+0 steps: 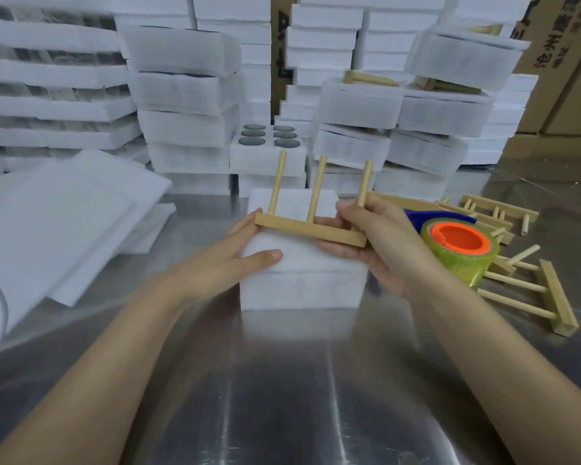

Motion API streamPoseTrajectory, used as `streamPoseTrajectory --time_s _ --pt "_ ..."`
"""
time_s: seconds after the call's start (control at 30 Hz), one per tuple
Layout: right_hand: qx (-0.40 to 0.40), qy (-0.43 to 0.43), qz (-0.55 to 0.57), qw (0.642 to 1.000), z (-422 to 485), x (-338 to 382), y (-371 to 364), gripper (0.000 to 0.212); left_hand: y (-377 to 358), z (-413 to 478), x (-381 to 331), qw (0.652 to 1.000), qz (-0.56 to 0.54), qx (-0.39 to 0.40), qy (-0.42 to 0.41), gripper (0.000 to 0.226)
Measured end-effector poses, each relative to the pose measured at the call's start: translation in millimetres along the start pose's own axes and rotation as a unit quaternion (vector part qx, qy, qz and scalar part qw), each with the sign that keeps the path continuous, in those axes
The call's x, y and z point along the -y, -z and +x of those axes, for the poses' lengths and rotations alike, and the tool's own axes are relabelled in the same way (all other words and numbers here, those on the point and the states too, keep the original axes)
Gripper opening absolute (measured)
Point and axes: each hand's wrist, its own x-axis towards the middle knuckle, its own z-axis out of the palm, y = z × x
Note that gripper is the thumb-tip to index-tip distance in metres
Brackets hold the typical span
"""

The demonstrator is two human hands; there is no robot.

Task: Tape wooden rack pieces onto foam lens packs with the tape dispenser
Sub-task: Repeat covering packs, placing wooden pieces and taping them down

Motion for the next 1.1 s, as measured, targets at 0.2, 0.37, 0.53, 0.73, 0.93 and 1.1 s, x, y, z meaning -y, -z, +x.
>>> streamPoseTrajectory --time_s 0.2,0.37,0.53,0.73,0.93,1.1 --pt "-0.023 0.035 -0.082 0.996 8 4 14 0.049 -2 1 3 0.998 0.020 -0.032 0.047 0.097" --pt "-0.044 0.000 0.047 0.998 10 -5 7 0.029 -3 -1 0 0.997 0.015 -0.042 0.059 0.097" --pt "-0.138 0.192 -0.388 0.891 6 -1 19 0.078 -4 -3 -1 0.997 0.012 -0.043 0.061 0.087" --pt "0.058 0.111 -0.500 0.857 -1 25 48 0.031 -2 -2 -1 0.997 0.020 -0.042 0.060 0.098" --pt "0.011 0.199 -0.443 0.874 -3 23 59 0.023 -5 0 1 0.996 0.035 -0.047 0.068 0.106" --pt "-0.022 0.252 -0.450 0.856 2 4 42 0.003 -6 1 0 0.995 0.031 -0.046 0.080 0.105"
